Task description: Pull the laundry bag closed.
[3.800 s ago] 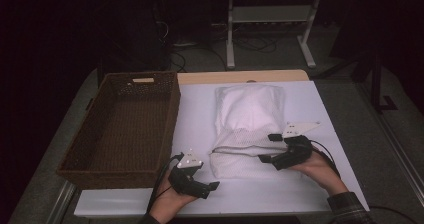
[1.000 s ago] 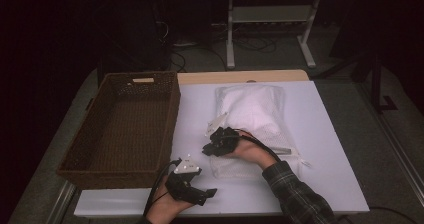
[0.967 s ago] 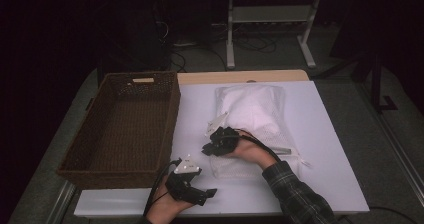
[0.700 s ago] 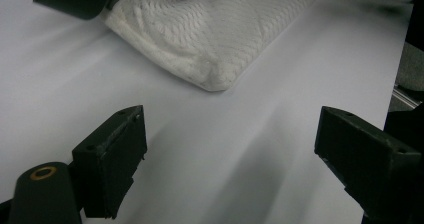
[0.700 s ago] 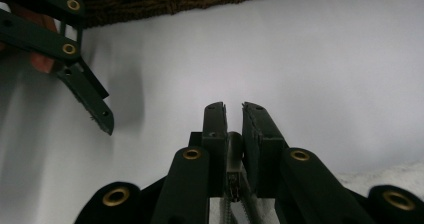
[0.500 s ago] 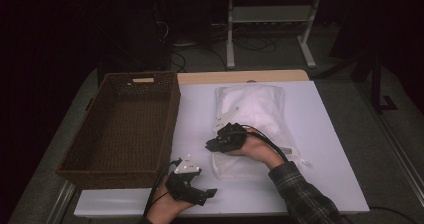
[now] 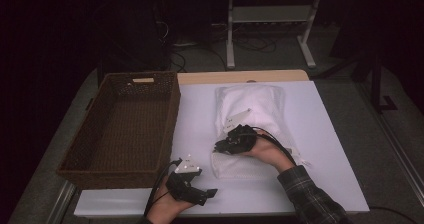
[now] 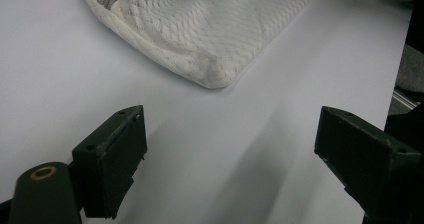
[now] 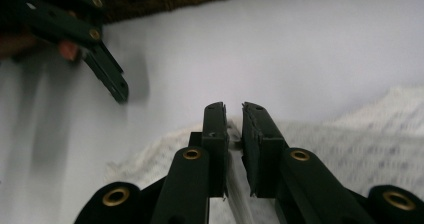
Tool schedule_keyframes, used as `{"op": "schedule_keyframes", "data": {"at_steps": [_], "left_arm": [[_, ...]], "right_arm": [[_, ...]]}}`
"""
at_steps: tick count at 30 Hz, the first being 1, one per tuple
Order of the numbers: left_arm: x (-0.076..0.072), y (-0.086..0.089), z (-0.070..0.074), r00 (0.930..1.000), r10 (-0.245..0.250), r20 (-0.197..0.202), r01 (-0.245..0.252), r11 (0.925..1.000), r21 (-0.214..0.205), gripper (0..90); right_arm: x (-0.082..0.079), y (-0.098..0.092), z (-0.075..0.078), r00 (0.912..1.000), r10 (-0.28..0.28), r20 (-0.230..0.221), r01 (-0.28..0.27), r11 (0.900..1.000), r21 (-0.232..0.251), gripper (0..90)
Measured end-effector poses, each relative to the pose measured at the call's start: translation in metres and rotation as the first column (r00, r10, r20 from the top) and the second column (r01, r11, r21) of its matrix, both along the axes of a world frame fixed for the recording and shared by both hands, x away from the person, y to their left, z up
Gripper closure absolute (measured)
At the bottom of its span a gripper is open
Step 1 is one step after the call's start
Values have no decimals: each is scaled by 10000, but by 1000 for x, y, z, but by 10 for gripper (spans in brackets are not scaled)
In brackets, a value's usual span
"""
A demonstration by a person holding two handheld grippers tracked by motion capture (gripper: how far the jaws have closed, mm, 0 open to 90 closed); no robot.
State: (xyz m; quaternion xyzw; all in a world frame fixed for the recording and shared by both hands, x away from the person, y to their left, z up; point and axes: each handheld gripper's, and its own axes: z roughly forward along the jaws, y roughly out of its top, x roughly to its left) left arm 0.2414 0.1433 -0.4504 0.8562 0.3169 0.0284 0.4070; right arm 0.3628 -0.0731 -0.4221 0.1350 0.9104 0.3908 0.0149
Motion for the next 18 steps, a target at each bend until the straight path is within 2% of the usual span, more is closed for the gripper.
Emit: {"op": "schedule_keyframes", "data": {"at_steps": [1, 3, 5, 6, 7, 9, 11, 14, 18], "left_arm": [[0, 0, 0, 10000, -7, 2, 7, 10000, 15, 129], [0, 0, 0, 10000, -3, -16, 3, 10000, 27, 129], [0, 0, 0, 10000, -3, -16, 3, 10000, 27, 129], [0, 0, -1, 10000, 31, -39, -31, 10000, -12, 129], [0, 0, 0, 10000, 35, -42, -35, 10000, -30, 129], [0, 0, 0, 10000, 24, -28, -24, 10000, -23, 129], [0, 0, 0, 10000, 28, -23, -28, 10000, -42, 129], [1, 0, 0, 10000, 45, -34, -45, 10000, -50, 129], [1, 0, 0, 10000, 41, -20, -41, 10000, -6, 129]], "right_arm": [[0, -2, -3, 10000, -42, -63, 42, 10000, -18, 776], [2, -5, -5, 9997, -91, -235, 92, 10000, 39, 668], [2, -7, -4, 9994, -141, -315, 144, 9998, 108, 668], [2, -7, -4, 9994, -141, -315, 144, 9998, 108, 630], [5, -16, 2, 9987, -279, -418, 295, 9988, 385, 519], [8, -26, 6, 9980, -530, -352, 551, 9966, 613, 454], [10, -32, 7, 9974, -655, -308, 673, 9958, 624, 416], [11, -36, 5, 9969, -693, -364, 714, 9956, 611, 410], [13, -41, -10, 9983, -479, -342, 496, 9976, 492, 363]]}}
